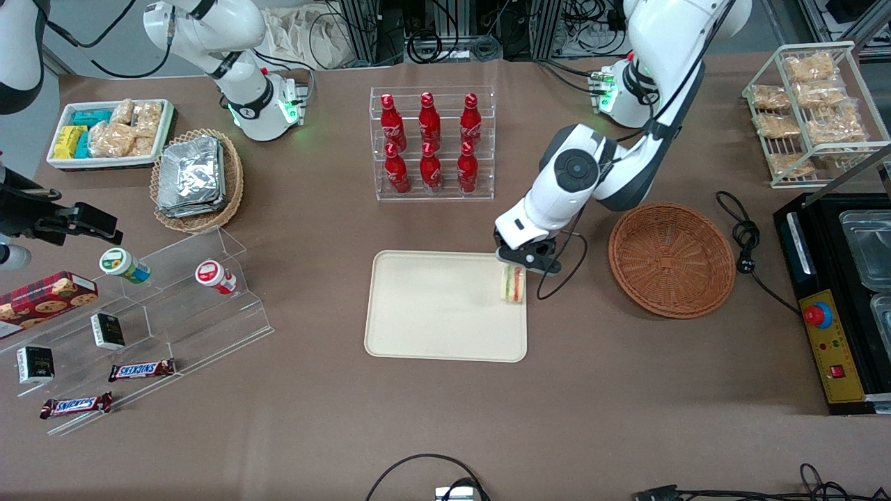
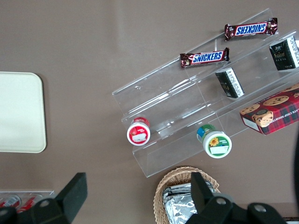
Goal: Place sandwich from basket to tray
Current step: 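Lift the sandwich and carry it with the left gripper over the tray, then lower the sandwich onto the tray and open the left gripper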
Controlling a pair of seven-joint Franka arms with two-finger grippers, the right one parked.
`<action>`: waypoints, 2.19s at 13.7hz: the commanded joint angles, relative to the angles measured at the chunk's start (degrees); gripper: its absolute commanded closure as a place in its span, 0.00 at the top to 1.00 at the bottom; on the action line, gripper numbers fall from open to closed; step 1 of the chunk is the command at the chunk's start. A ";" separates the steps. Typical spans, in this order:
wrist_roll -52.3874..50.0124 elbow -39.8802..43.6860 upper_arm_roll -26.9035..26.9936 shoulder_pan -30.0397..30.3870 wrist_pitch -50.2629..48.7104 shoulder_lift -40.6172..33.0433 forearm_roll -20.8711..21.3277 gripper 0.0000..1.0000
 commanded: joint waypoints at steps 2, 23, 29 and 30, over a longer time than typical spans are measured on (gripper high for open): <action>-4.74 6.36 0.87 -1.91 0.41 6.67 5.61 0.21; -20.48 18.83 1.22 -2.53 -4.05 12.67 13.89 1.00; -27.17 33.25 7.18 -2.09 -24.07 10.91 13.89 1.00; -26.82 34.66 9.03 -2.09 -27.07 10.21 13.89 1.00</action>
